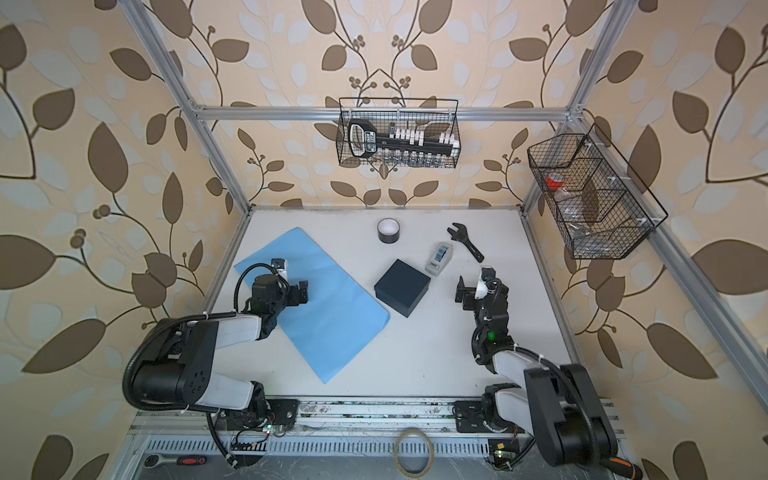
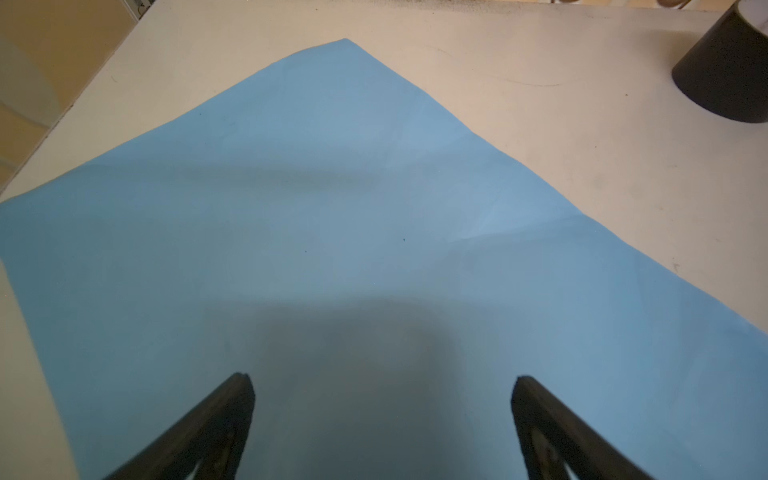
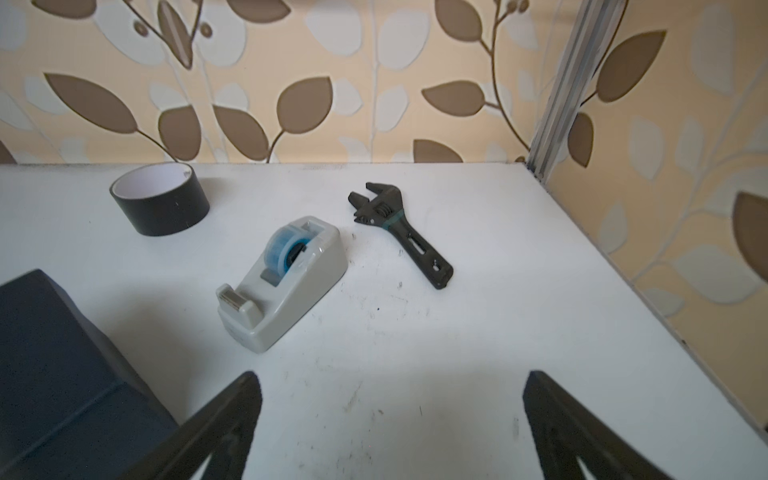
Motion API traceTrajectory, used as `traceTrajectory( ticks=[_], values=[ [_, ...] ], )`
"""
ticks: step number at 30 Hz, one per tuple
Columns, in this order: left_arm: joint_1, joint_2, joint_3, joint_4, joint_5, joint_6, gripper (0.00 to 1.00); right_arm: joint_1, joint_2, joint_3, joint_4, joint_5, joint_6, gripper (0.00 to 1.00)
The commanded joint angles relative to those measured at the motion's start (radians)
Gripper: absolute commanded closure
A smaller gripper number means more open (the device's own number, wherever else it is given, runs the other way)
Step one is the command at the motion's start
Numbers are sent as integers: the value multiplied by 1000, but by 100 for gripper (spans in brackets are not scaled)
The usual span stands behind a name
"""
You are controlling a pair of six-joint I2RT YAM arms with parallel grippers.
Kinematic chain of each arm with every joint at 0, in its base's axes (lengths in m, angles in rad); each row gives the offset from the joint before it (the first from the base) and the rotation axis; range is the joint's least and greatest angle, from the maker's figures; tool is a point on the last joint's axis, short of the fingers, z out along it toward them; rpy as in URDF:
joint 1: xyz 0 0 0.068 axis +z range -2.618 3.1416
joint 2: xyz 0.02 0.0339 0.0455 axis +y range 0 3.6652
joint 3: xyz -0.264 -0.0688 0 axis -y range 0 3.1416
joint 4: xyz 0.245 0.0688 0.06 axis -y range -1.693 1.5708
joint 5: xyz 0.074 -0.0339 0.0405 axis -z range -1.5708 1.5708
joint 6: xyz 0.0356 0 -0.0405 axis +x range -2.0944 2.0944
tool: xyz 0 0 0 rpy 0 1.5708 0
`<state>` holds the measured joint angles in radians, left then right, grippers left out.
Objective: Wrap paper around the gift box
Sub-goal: 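Move the left gripper over the paper while the right reaches the box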
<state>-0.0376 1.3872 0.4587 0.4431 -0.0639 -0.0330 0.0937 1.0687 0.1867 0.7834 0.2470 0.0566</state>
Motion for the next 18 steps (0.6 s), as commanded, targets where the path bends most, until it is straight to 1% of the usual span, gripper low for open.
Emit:
traceTrajectory(
  ticks=[1, 4, 5, 6, 7, 8, 9, 10, 11, 12, 14, 15, 16, 18],
  values=[
    [11, -131, 138, -231, -46, -126, 1, -19, -168, 57, -205, 91, 167, 0],
    [10, -214, 175, -357, 1, -323, 1, -42, -305, 93, -422, 26, 423, 3],
    [10, -238, 193, -421, 47, -402, 1, -35, -335, 108, -488, -37, 468, 5],
    [11, -258, 201, -451, 108, -469, 1, -12, -349, 114, -524, -76, 500, 6],
    [10, -277, 190, -442, 207, -533, 3, 31, -357, 119, -555, -99, 531, 7],
    [4, -292, 157, -375, 320, -612, 4, 84, -358, 122, -578, -113, 547, 7],
    [-14, -300, 119, -286, 407, -672, 4, 131, -355, 127, -600, -123, 539, 7],
    [-52, -303, 86, -188, 472, -725, 5, 183, -349, 141, -644, -122, 527, 7],
    [-108, -303, 78, -157, 484, -747, 5, 225, -338, 155, -689, -123, 518, 6],
    [-174, -295, 93, -170, 476, -726, 5, 253, -327, 164, -716, -147, 510, 6],
    [-319, -242, 185, -299, 425, -615, 3, 298, -299, 172, -740, -202, 505, 6],
    [-366, -198, 235, -350, 416, -576, 2, 305, -285, 172, -736, -226, 511, 6],
    [-401, -138, 292, -391, 433, -537, 2, 305, -264, 169, -721, -256, 522, 6],
    [-437, -15, 392, -435, 486, -502, 2, 304, -215, 169, -673, -305, 537, 5]
  ],
)
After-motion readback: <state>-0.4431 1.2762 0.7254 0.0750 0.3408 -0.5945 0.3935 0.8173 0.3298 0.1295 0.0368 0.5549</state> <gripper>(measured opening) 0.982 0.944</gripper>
